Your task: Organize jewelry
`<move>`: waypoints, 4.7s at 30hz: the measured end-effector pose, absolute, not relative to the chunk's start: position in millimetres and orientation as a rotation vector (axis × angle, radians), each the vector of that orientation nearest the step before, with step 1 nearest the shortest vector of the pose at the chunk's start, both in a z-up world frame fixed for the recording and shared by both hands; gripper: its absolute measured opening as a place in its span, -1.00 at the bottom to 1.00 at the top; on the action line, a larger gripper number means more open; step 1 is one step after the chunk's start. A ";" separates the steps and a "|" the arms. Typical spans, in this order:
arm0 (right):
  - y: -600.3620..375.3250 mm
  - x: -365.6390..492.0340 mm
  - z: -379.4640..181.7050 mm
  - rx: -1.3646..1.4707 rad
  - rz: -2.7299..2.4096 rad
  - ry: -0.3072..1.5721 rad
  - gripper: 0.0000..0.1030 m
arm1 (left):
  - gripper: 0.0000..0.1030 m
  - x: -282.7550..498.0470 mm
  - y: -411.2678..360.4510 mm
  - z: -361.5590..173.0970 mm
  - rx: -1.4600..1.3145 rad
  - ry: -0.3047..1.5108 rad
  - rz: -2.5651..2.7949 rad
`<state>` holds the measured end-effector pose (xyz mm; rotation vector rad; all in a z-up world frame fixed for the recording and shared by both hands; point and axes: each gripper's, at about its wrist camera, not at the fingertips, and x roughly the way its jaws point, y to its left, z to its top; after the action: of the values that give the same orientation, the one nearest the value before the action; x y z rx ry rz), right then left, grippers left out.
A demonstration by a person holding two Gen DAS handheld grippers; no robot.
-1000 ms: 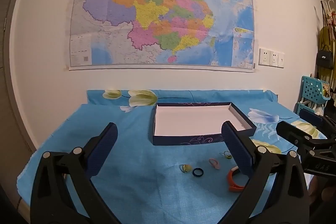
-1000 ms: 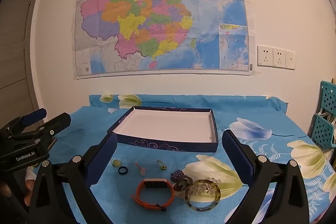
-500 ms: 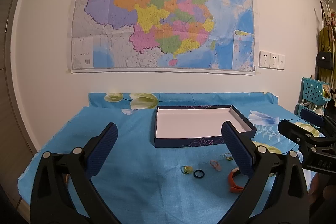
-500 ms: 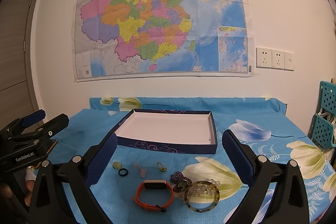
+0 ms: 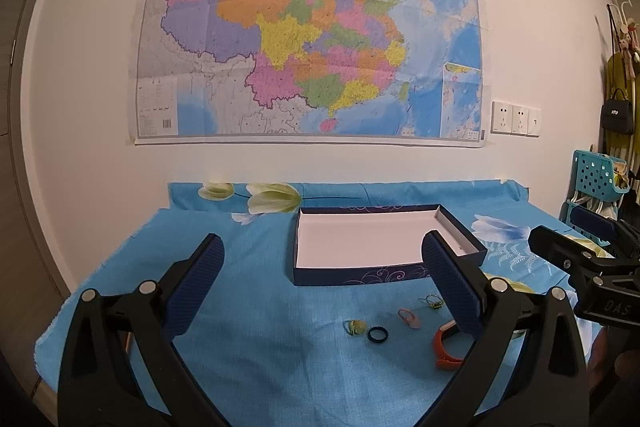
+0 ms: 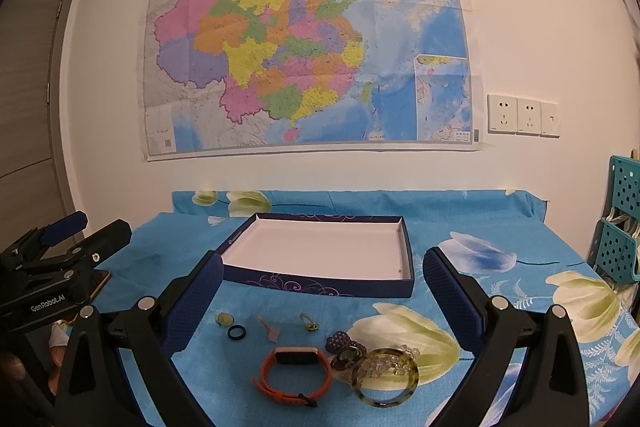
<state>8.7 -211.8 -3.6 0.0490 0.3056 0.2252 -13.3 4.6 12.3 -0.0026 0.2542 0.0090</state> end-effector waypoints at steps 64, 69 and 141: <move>-209.7 11.1 -7.4 0.063 0.236 0.308 0.88 | 0.89 -13.8 6.9 12.6 -0.006 0.239 0.013; -208.4 11.0 -8.1 0.065 0.236 0.311 0.88 | 0.89 -13.4 6.7 12.3 -0.005 0.241 0.012; -289.0 100.5 -70.6 0.217 0.372 0.798 -0.88 | -0.79 94.1 -88.8 -111.5 0.068 0.928 -0.566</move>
<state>100.5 -289.0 -70.6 0.2170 0.7982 0.3724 94.1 -88.8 -111.5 0.0680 0.9281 -0.5659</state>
